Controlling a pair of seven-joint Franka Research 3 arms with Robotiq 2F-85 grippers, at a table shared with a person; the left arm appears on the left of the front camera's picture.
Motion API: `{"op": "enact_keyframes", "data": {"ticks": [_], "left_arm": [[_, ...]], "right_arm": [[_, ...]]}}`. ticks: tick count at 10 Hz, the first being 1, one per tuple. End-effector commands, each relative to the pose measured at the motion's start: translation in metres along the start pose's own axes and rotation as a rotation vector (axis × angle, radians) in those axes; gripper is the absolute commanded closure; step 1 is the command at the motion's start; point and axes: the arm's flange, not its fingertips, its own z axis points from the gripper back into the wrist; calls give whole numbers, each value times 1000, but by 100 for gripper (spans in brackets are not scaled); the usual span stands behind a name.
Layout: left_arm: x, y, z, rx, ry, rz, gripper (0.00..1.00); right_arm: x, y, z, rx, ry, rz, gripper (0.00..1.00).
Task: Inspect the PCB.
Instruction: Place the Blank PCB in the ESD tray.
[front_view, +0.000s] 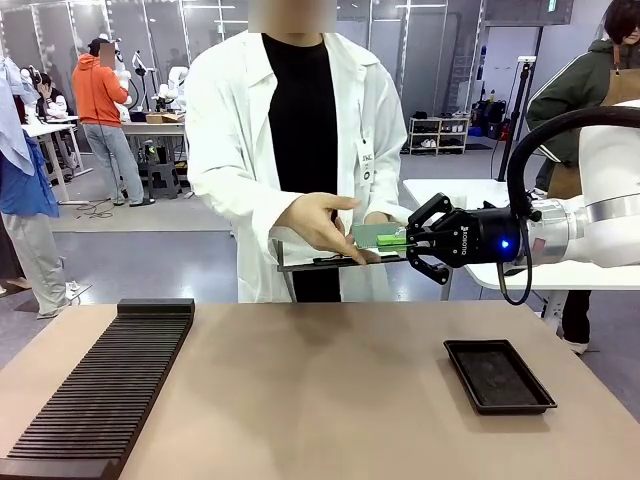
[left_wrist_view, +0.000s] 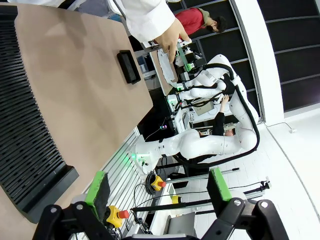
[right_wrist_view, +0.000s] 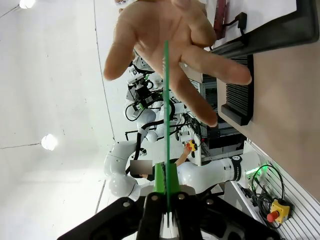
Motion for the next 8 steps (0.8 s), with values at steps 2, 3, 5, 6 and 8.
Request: {"op": "enact_keyframes", "data": {"ticks": [2,3,5,6,8], "left_arm": [[0,-2,1,-14,6,1,0],[0,-2,1,-14,6,1,0],[0,-2,1,-14,6,1,0],[0,-2,1,-14,6,1,0],[0,-2,1,-14,6,1,0]], "right_arm": [[-1,3,-2,-2,2,7,100],[-1,3,-2,-2,2,7,100],[-1,3,-2,-2,2,7,100],[-1,3,-2,-2,2,7,100],[-8,4,9,-115,22,124,97]]}}
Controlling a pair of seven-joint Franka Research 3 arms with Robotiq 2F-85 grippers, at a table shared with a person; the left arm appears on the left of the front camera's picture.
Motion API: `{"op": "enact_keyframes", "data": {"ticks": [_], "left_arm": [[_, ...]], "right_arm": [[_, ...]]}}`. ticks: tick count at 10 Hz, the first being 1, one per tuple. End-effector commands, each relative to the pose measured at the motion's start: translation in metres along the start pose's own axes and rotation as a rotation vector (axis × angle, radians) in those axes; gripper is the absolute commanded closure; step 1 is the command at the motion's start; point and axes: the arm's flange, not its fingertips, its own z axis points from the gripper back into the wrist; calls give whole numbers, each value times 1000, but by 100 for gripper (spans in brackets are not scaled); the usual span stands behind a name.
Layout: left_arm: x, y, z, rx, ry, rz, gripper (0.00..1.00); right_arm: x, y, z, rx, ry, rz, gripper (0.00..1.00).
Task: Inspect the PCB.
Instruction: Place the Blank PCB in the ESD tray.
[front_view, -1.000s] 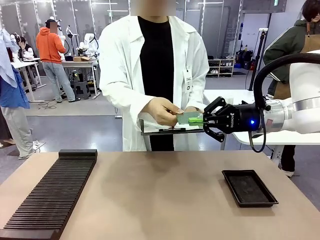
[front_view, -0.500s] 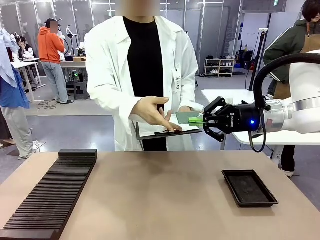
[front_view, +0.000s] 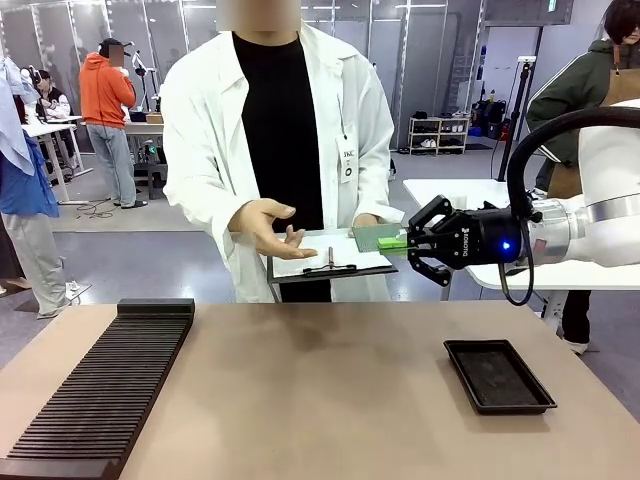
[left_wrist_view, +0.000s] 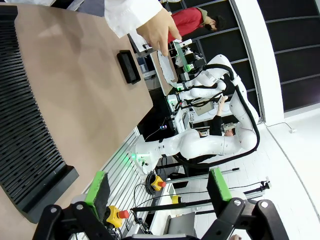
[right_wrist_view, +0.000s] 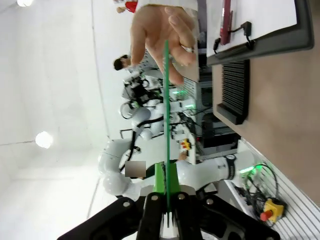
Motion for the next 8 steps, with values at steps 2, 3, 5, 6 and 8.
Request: {"op": "enact_keyframes", "data": {"ticks": [2,3,5,6,8], "left_arm": [[0,-2,1,-14,6,1,0],[0,-2,1,-14,6,1,0],[0,-2,1,-14,6,1,0],[0,-2,1,-14,6,1,0],[0,-2,1,-14,6,1,0]], "right_arm": [[-15,3,29,-228,-68,135,97],[-20,2,40,-296,-110,135,97],[-25,-7,68,-489,-144,165,97],[-25,-14,84,-579,-138,169,97],[-21,-35,105,-722,-151,227,97]]}}
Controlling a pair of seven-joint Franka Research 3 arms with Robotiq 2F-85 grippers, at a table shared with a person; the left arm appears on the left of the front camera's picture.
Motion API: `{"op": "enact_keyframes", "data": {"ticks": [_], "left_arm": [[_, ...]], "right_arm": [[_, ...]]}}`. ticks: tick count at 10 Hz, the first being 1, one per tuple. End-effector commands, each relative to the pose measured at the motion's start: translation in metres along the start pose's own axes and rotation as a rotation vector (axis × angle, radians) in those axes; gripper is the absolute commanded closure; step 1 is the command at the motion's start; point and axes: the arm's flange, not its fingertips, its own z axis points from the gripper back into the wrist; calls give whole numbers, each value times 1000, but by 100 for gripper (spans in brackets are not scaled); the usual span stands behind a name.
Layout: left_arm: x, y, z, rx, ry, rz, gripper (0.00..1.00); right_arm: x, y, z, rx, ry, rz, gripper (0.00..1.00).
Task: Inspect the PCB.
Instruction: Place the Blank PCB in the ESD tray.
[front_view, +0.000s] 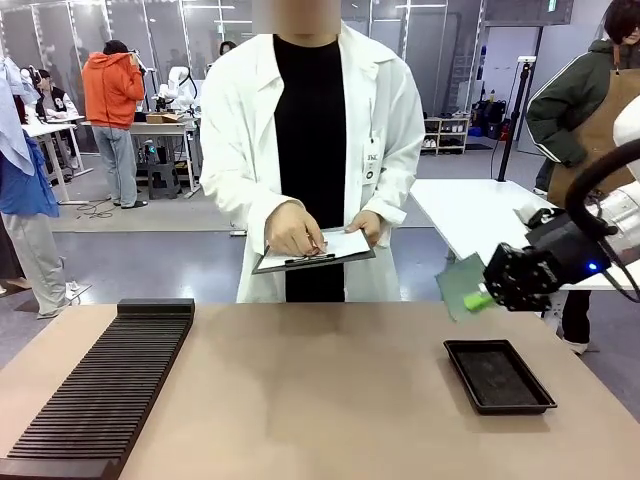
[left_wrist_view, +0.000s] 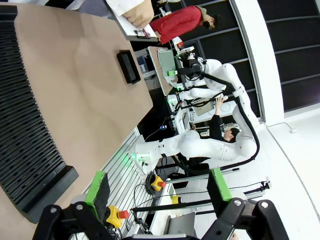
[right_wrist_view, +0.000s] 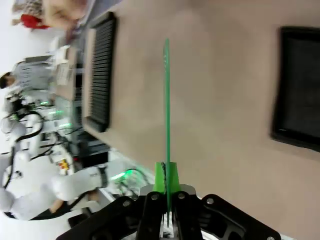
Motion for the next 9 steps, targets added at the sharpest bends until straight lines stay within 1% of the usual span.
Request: {"op": "enact_keyframes", "data": {"ticks": [1,3,6,7,9], "left_arm": [[0,-2,1,-14,7,1,0],[0,-2,1,-14,7,1,0],[0,-2,1,-14,7,1,0],[0,-2,1,-14,7,1,0],[0,-2,1,-14,7,1,0]], "right_arm": [[-2,-21,-9,-123,-27,63,97],[3,-44,-17,-106,20,62,97],[22,-75,-37,-129,41,30,97],[27,-84,-42,-151,56,17,97],[39,-100,-54,-198,48,12,97]]}}
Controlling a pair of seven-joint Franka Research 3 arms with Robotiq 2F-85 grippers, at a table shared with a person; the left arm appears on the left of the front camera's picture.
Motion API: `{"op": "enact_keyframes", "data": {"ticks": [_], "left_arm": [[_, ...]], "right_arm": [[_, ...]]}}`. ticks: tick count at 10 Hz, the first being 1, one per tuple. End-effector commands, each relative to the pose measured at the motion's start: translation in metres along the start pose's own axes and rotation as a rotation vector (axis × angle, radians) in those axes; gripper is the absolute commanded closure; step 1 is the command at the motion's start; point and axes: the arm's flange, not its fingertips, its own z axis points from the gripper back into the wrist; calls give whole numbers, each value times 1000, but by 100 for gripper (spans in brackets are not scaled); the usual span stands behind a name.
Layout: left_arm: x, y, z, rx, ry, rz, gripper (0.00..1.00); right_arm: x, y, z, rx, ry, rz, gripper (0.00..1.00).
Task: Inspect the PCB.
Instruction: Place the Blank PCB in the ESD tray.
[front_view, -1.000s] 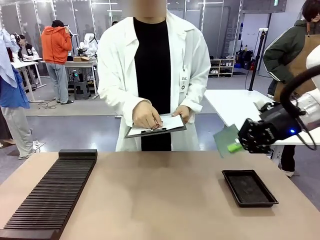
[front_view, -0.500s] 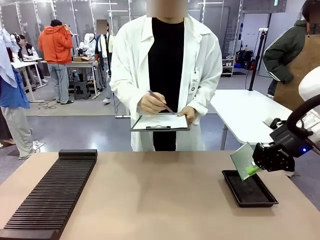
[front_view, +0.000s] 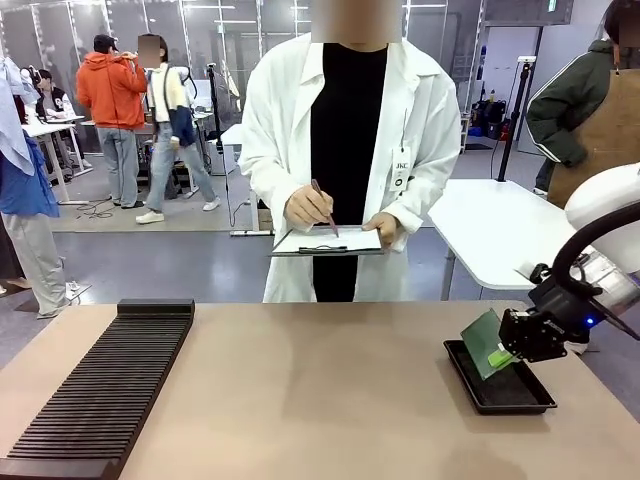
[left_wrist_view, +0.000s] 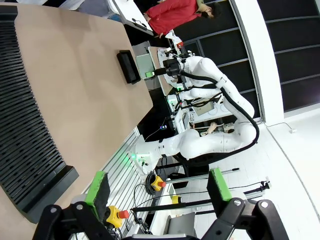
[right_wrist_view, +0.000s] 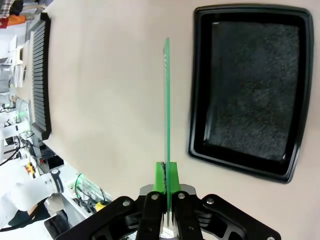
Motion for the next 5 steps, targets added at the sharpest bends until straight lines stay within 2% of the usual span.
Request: {"op": "enact_keyframes", "data": {"ticks": [1,5], "left_arm": [[0,-2,1,-14,7,1,0],[0,-2,1,-14,7,1,0]], "right_arm": [[18,-9,-11,-46,-15,13,97],[34,-31,-43,-83,1,-18,97]]}}
